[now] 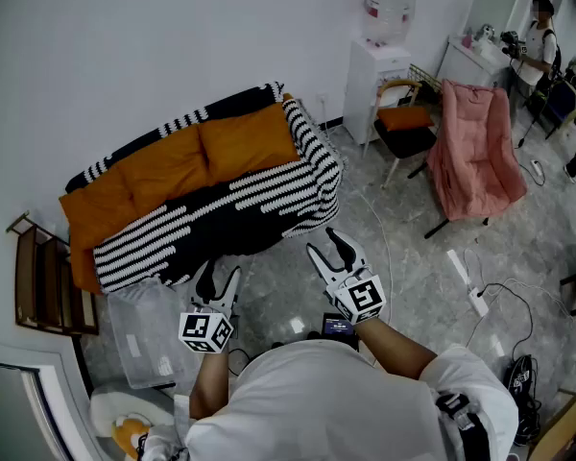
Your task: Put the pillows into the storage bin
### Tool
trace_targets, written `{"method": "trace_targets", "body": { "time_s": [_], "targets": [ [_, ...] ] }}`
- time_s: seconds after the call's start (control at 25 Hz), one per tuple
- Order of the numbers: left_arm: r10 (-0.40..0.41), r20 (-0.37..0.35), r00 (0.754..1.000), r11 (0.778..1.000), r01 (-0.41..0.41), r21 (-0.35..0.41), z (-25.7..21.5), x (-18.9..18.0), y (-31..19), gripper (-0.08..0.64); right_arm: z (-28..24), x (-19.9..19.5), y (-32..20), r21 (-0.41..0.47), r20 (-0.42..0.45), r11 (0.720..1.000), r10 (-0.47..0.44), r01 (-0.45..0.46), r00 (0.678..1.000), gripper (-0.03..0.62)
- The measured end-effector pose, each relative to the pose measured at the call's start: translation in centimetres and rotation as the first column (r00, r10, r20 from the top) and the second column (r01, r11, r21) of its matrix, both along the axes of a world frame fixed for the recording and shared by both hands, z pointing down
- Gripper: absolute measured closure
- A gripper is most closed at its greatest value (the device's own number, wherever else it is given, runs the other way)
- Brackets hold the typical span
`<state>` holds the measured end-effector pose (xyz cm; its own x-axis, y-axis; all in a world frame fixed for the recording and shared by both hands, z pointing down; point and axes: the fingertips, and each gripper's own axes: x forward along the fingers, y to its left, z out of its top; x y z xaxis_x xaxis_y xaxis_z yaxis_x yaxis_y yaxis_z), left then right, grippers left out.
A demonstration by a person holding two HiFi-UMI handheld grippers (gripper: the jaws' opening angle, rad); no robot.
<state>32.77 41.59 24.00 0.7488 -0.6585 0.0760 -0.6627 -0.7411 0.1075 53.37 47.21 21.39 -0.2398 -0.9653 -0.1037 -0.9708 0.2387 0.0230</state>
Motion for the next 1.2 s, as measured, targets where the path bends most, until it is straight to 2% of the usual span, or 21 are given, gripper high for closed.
{"method": "trace_targets", "body": {
  "time_s": [0.28,0.52,0.8,1.0,1.2],
  "targets": [
    [0.009,-0.022,1.0,1.0,-0.009,-0.007,-0.2,0.1,2.1,0.287,0.4,-0.3,2.4,-0.015,0.018,1.0,0.003,-0.003,1.0,0.373],
    [0.005,-0.037,0.999,1.0,-0.005,-0.015,0.0,0.4,2.7,0.287,-0.3,0.8,3.1,0.018,0.081,1.0,0.01,-0.012,0.997,0.373],
    [0.006,-0.044,0.999,1.0,-0.006,0.004,-0.6,1.0,3.1,0.287,-1.1,1.3,2.9,0.051,0.101,0.999,-0.007,0.001,0.995,0.373],
    [-0.008,-0.044,0.999,1.0,0.009,0.003,-0.8,1.6,3.0,0.287,-0.9,2.4,2.7,0.044,0.158,0.999,-0.036,0.03,0.987,0.391],
    [-0.036,-0.042,0.998,0.999,0.036,0.01,-0.6,2.7,2.8,0.287,-0.9,4.4,2.4,0.054,0.162,0.998,-0.038,0.03,0.986,0.391]
  ]
}}
